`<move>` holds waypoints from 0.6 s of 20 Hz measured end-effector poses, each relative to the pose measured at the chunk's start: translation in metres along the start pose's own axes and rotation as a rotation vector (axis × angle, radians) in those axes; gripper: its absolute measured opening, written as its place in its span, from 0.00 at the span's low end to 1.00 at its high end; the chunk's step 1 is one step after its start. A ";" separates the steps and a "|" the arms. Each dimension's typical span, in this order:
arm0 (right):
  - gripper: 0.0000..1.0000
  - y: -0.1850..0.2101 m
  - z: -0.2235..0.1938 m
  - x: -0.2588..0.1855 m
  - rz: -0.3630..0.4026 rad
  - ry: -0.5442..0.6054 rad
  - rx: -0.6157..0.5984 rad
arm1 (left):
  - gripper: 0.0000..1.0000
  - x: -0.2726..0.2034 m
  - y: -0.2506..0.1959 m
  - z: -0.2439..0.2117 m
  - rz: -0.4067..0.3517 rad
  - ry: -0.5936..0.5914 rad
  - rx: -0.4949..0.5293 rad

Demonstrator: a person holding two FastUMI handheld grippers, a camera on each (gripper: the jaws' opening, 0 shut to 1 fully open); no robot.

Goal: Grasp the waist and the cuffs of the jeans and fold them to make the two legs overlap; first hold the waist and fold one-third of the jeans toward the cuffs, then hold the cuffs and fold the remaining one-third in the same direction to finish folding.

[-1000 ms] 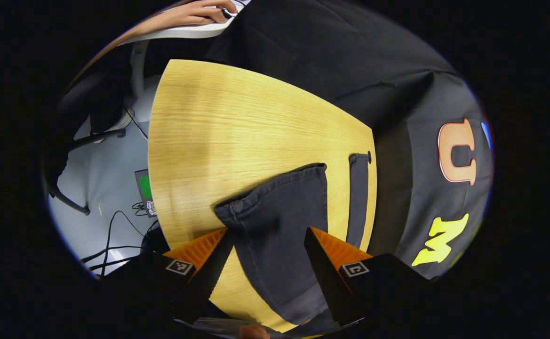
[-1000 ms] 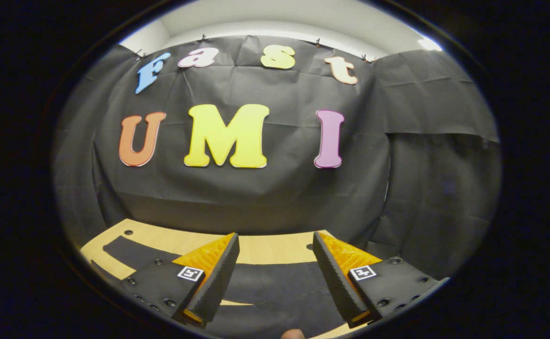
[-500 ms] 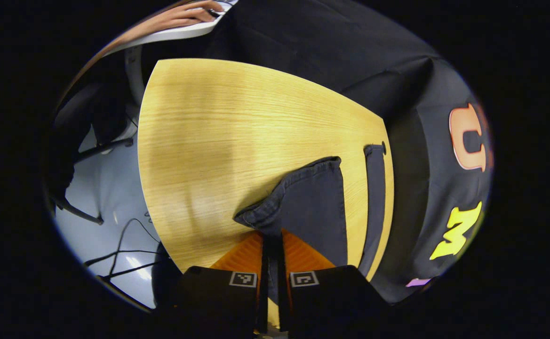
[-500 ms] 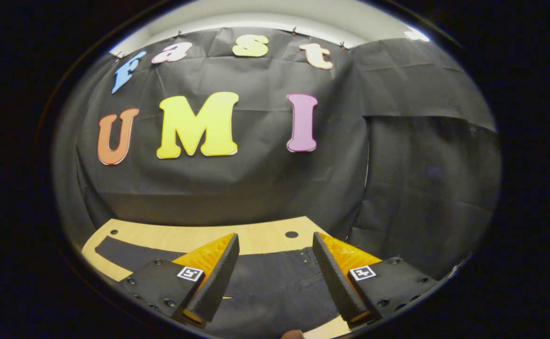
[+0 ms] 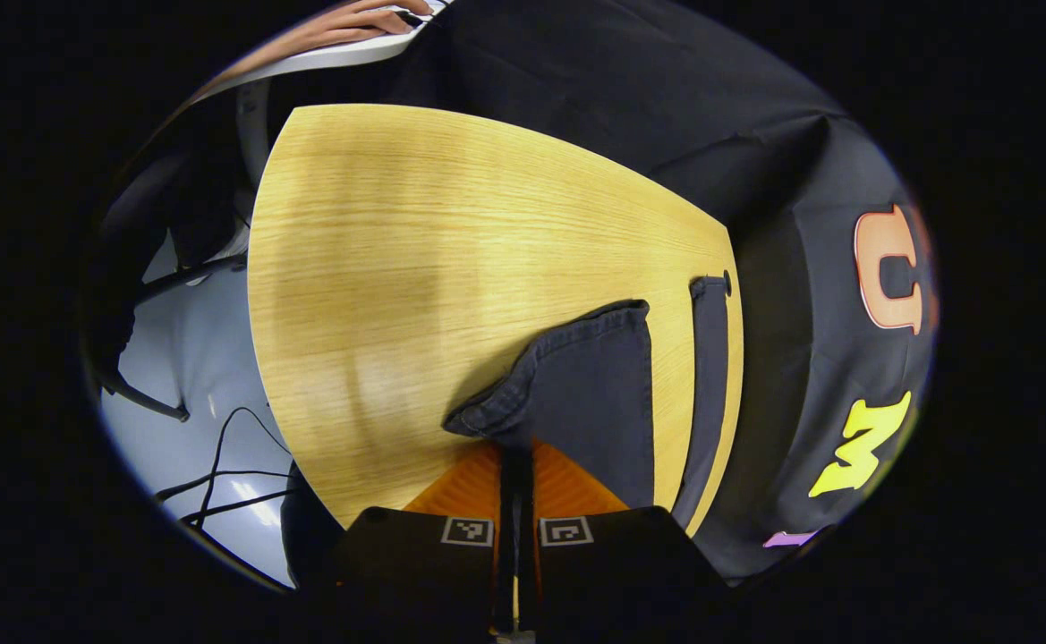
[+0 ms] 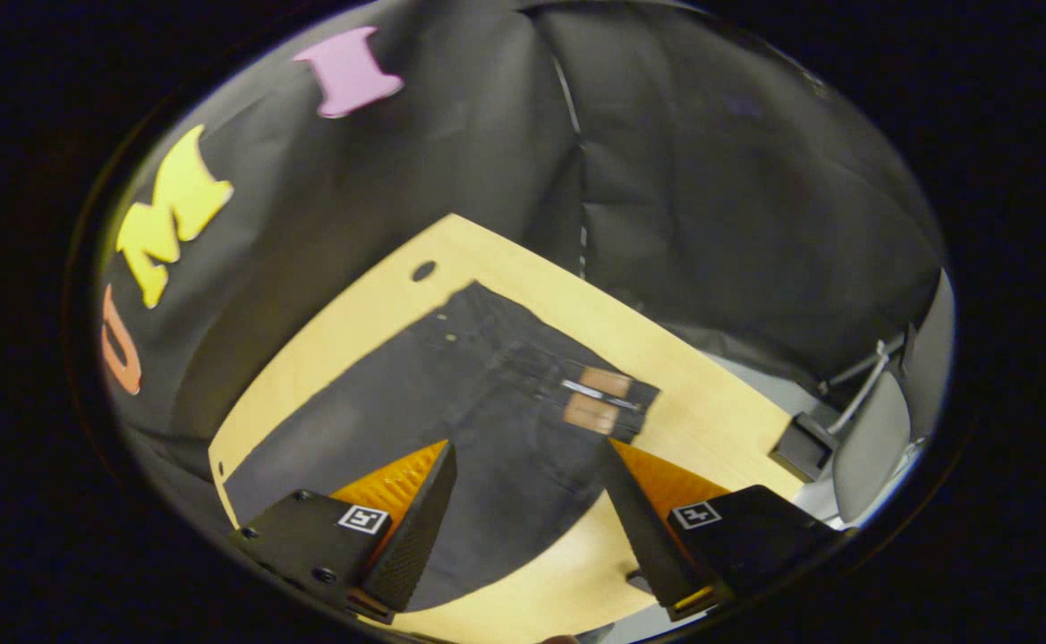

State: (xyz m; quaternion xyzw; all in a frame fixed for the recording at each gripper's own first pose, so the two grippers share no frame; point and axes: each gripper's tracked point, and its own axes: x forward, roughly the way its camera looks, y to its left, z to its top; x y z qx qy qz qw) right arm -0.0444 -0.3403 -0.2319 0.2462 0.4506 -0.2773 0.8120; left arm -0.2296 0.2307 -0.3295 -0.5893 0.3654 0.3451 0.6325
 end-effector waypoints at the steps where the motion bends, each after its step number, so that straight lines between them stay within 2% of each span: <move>1: 0.98 -0.013 -0.001 0.009 -0.025 0.033 0.019 | 0.05 0.000 0.000 0.000 -0.002 0.000 -0.002; 6: 0.98 -0.038 -0.016 0.052 -0.102 0.175 0.082 | 0.05 0.003 -0.001 0.001 0.006 0.011 -0.008; 7: 0.93 -0.038 -0.019 0.059 -0.104 0.194 0.099 | 0.05 0.003 -0.002 0.001 0.007 0.011 -0.010; 8: 0.98 -0.036 -0.023 0.067 -0.099 0.210 0.112 | 0.05 0.002 -0.002 0.001 0.008 0.011 -0.010; 9: 0.98 -0.035 -0.028 0.069 -0.108 0.235 0.112 | 0.05 0.002 -0.001 0.001 0.009 0.010 -0.011; 10: 0.92 -0.036 -0.023 0.071 -0.113 0.211 0.087 | 0.05 0.002 -0.001 0.001 0.009 0.010 -0.015; 12: 0.94 -0.037 -0.025 0.075 -0.137 0.216 0.023 | 0.05 0.001 -0.001 0.001 0.007 0.005 -0.021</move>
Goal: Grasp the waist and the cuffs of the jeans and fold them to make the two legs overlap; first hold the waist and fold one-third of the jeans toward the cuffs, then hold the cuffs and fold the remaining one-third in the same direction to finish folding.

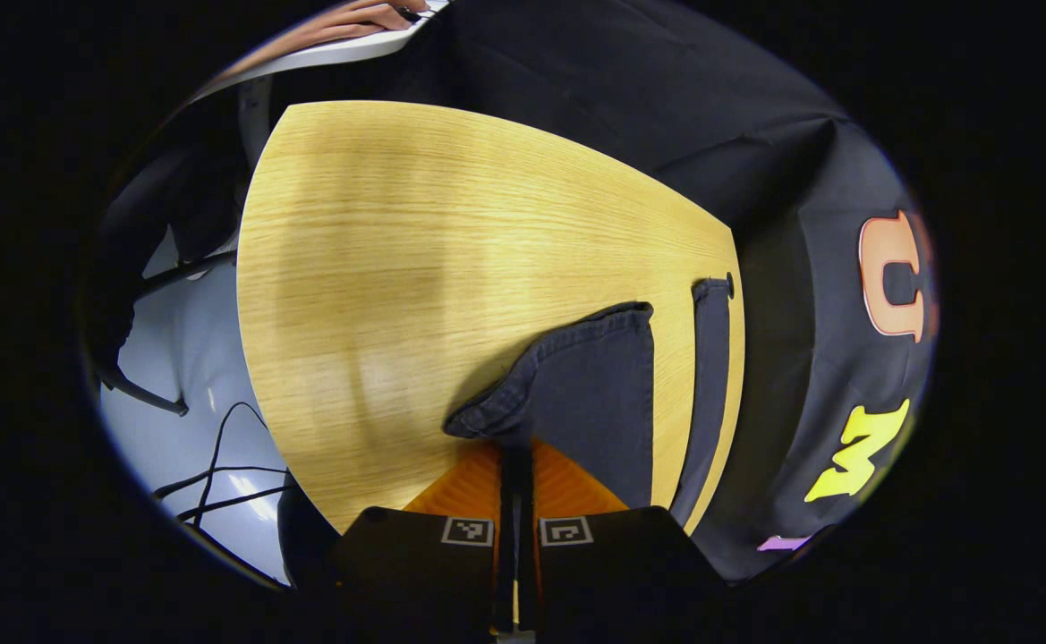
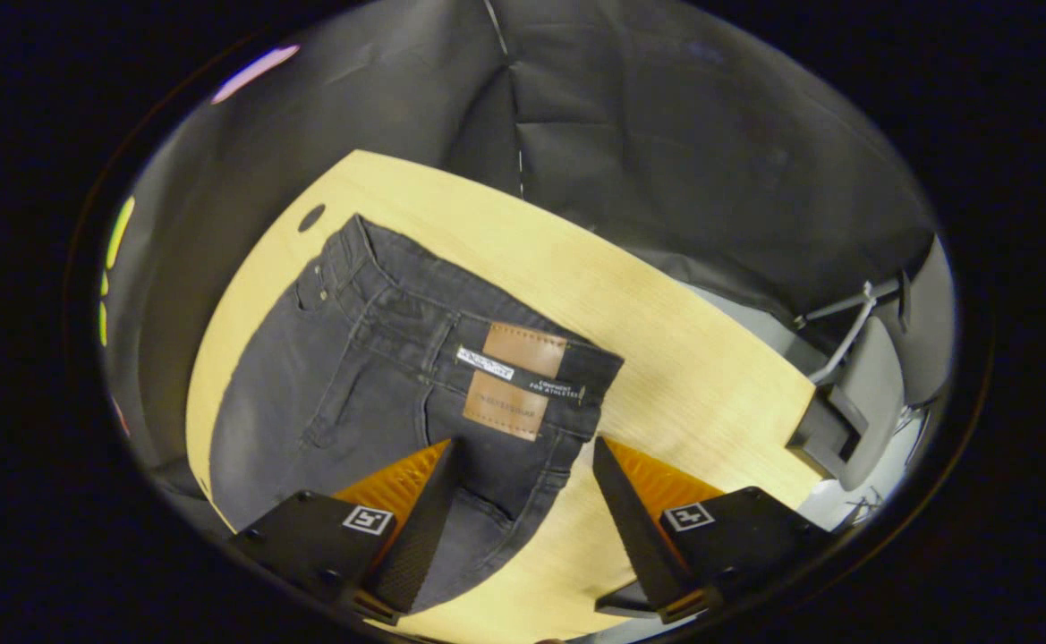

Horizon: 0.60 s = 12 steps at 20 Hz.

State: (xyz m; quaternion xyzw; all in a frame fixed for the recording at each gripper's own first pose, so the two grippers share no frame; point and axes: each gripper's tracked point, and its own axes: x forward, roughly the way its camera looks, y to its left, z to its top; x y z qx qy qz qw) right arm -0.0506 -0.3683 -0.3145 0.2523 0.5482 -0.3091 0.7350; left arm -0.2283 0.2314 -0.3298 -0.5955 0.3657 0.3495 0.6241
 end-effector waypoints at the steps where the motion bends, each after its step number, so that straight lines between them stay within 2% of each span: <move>1: 0.89 -0.003 0.000 0.002 -0.032 0.006 -0.043 | 0.05 0.000 0.000 0.000 -0.001 -0.002 0.002; 2: 0.76 -0.009 -0.001 0.004 -0.072 0.005 -0.090 | 0.05 0.000 -0.001 0.000 -0.001 0.000 0.009; 4: 0.51 -0.008 -0.001 0.004 -0.091 0.004 -0.138 | 0.05 0.000 0.001 0.001 -0.003 0.006 0.017; 5: 0.50 -0.005 0.000 0.004 -0.074 0.005 -0.159 | 0.05 0.000 0.001 0.001 -0.002 0.009 0.021; 7: 0.17 -0.004 0.000 0.003 -0.064 0.010 -0.141 | 0.05 -0.001 0.001 0.000 -0.001 0.009 0.015; 9: 0.12 -0.004 0.002 0.004 -0.049 -0.006 -0.153 | 0.05 -0.001 0.000 0.000 0.002 0.009 0.011; 10: 0.02 -0.003 0.000 0.005 -0.037 -0.006 -0.151 | 0.05 -0.001 0.000 0.001 0.007 0.013 0.022; 12: 0.06 -0.002 0.003 0.002 -0.007 -0.016 -0.137 | 0.04 -0.003 -0.001 0.001 0.019 0.015 0.036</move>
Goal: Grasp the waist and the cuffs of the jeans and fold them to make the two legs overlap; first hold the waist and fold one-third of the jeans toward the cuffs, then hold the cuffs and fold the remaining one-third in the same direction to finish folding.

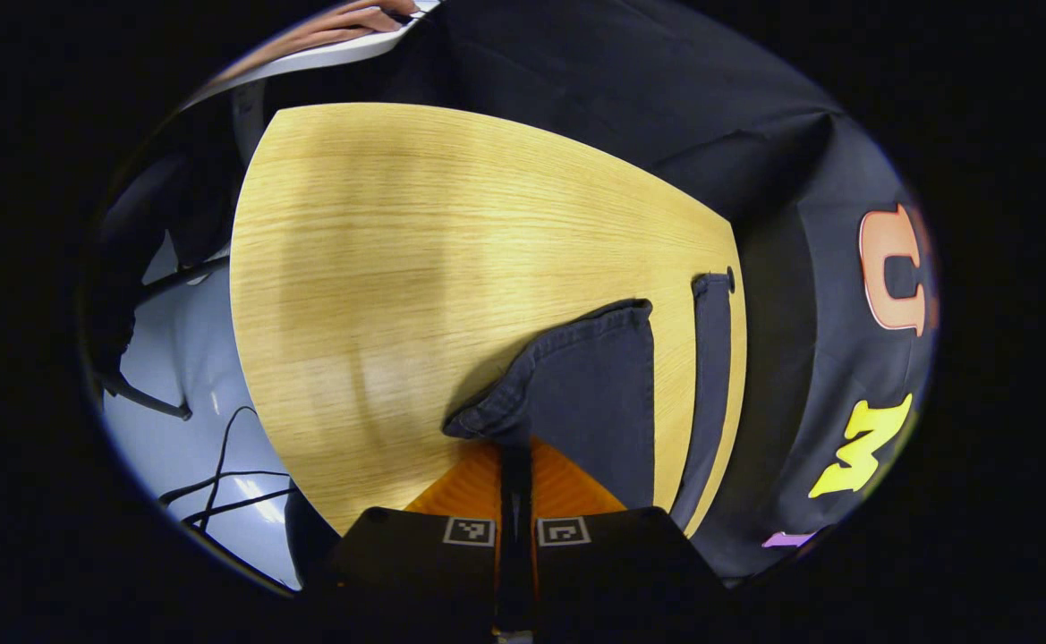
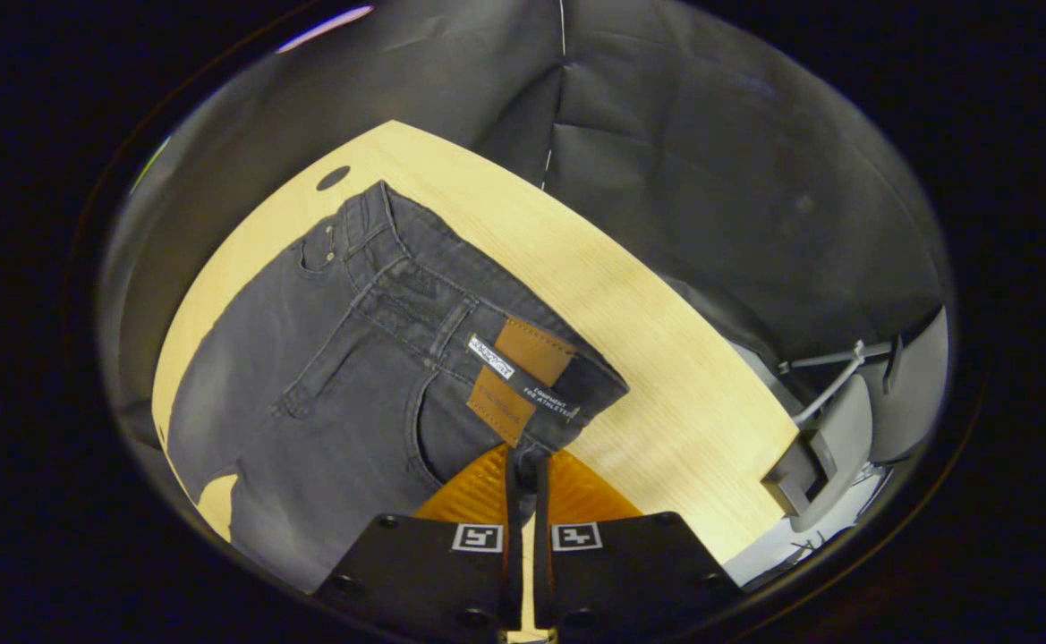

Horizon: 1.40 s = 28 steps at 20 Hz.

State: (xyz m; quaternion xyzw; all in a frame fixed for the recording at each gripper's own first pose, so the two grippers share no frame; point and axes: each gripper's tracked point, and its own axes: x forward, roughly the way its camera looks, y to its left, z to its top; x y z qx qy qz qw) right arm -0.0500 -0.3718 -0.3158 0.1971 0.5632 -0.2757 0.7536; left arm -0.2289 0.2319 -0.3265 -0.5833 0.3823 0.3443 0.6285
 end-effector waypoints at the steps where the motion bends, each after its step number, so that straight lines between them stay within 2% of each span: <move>1: 0.06 0.002 0.003 -0.004 0.021 -0.014 0.014 | 0.03 -0.002 -0.005 0.001 -0.009 -0.002 -0.004; 5: 0.05 0.009 0.014 -0.027 0.143 -0.028 0.090 | 0.03 -0.016 -0.035 0.008 -0.077 0.001 -0.071; 6: 0.02 0.012 0.018 -0.034 0.183 -0.030 0.119 | 0.03 -0.020 -0.043 0.010 -0.092 0.000 -0.078; 7: 0.05 0.016 0.024 -0.042 0.227 -0.030 0.152 | 0.03 -0.025 -0.051 0.012 -0.112 0.001 -0.091; 9: 0.02 0.029 0.037 -0.062 0.330 -0.031 0.237 | 0.03 -0.037 -0.075 0.017 -0.160 0.007 -0.141; 10: 0.05 0.034 0.046 -0.073 0.384 -0.033 0.277 | 0.03 -0.041 -0.085 0.021 -0.172 0.013 -0.159; 14: 0.05 0.063 0.084 -0.106 0.528 -0.060 0.335 | 0.03 -0.057 -0.139 0.043 -0.231 0.001 -0.075; 17: 0.01 0.090 0.110 -0.118 0.555 -0.098 0.277 | 0.03 -0.058 -0.196 0.051 -0.282 -0.025 0.027; 18: 0.09 0.100 0.118 -0.118 0.558 -0.104 0.266 | 0.03 -0.055 -0.211 0.057 -0.291 -0.028 0.046; 20: 0.01 0.121 0.131 -0.115 0.575 -0.112 0.265 | 0.03 -0.046 -0.238 0.066 -0.304 -0.047 0.072; 21: 0.05 0.129 0.138 -0.111 0.580 -0.119 0.270 | 0.03 -0.040 -0.250 0.072 -0.309 -0.058 0.080; 23: 0.05 0.143 0.148 -0.107 0.586 -0.132 0.273 | 0.03 -0.024 -0.269 0.078 -0.301 -0.076 0.105; 24: 0.01 0.146 0.152 -0.104 0.585 -0.138 0.276 | 0.03 -0.016 -0.273 0.081 -0.286 -0.080 0.120; 25: 0.05 0.151 0.156 -0.100 0.587 -0.139 0.282 | 0.03 -0.006 -0.277 0.085 -0.268 -0.086 0.133; 27: 0.05 0.167 0.165 -0.091 0.580 -0.140 0.293 | 0.03 0.014 -0.283 0.089 -0.214 -0.098 0.143; 28: 0.01 0.171 0.167 -0.086 0.573 -0.146 0.293 | 0.03 0.023 -0.285 0.092 -0.188 -0.104 0.140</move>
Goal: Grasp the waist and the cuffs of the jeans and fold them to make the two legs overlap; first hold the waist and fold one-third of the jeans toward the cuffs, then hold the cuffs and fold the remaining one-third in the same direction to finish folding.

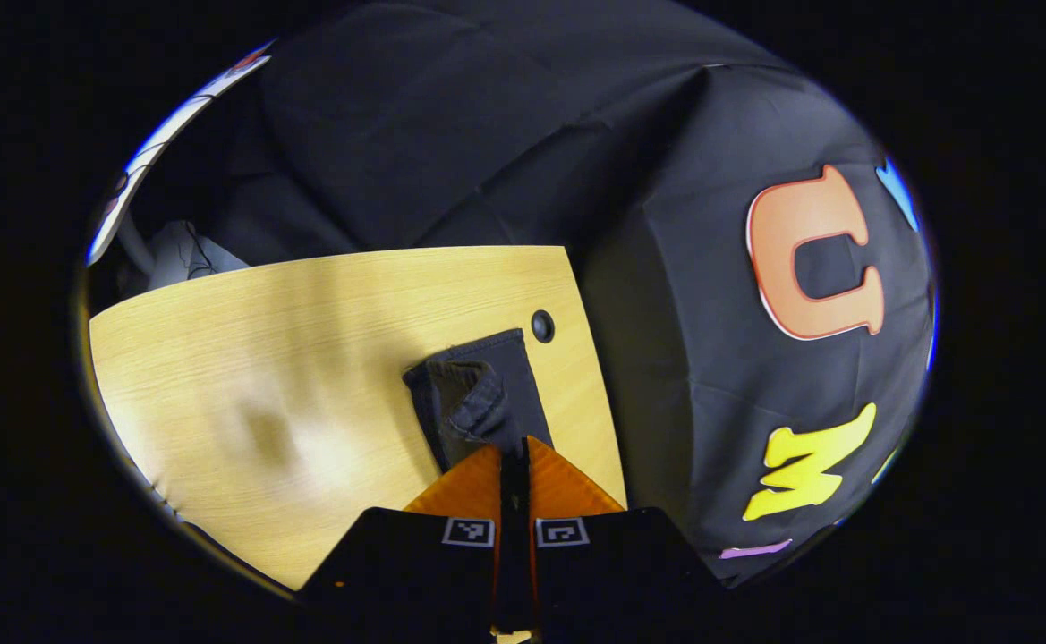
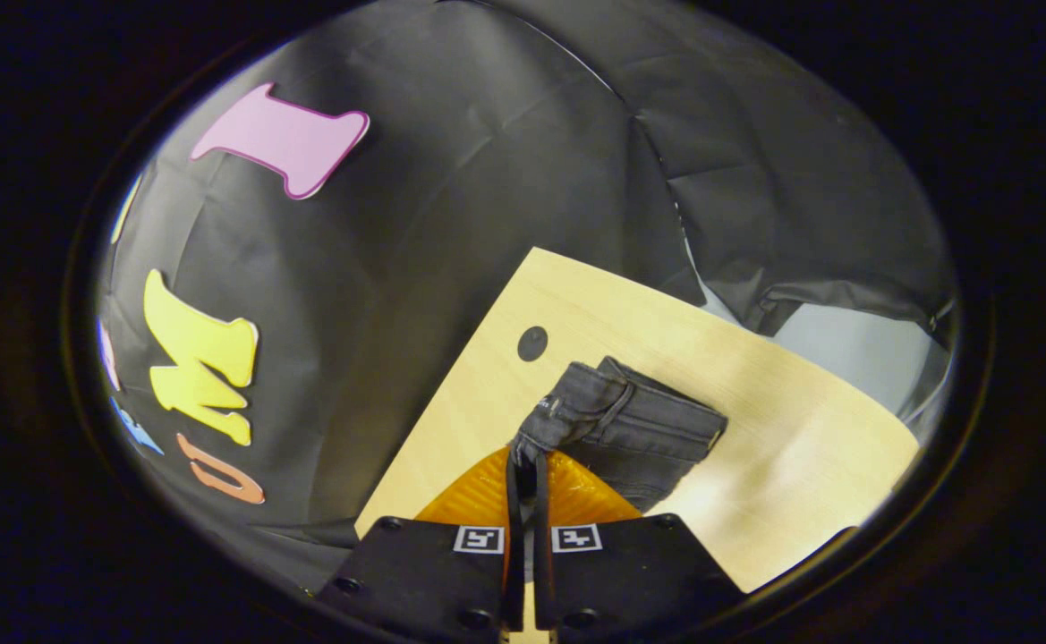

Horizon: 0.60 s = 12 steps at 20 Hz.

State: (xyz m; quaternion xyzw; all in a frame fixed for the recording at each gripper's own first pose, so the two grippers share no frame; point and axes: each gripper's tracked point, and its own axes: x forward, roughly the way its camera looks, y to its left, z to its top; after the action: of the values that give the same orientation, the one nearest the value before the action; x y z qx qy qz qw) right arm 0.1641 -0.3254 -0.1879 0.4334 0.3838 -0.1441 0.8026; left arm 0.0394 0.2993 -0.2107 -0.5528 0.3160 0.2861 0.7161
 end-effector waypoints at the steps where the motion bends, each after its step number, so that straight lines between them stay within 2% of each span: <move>1: 0.05 0.002 0.001 0.007 -0.005 -0.005 -0.006 | 0.03 0.008 0.000 0.001 0.019 0.001 0.006; 5: 0.05 0.004 0.008 0.040 -0.029 -0.032 -0.014 | 0.03 0.040 -0.009 0.004 0.090 -0.001 0.033; 9: 0.05 0.004 0.013 0.079 -0.058 -0.064 -0.028 | 0.03 0.088 -0.024 0.008 0.127 -0.008 0.093; 12: 0.05 0.000 0.012 0.108 -0.078 -0.074 -0.026 | 0.03 0.123 -0.018 0.004 0.166 -0.001 0.122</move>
State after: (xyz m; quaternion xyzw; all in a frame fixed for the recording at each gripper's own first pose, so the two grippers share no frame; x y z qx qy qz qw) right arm 0.2418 -0.3245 -0.2641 0.4019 0.3721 -0.1860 0.8157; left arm 0.1316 0.3064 -0.2936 -0.4799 0.3771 0.3251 0.7224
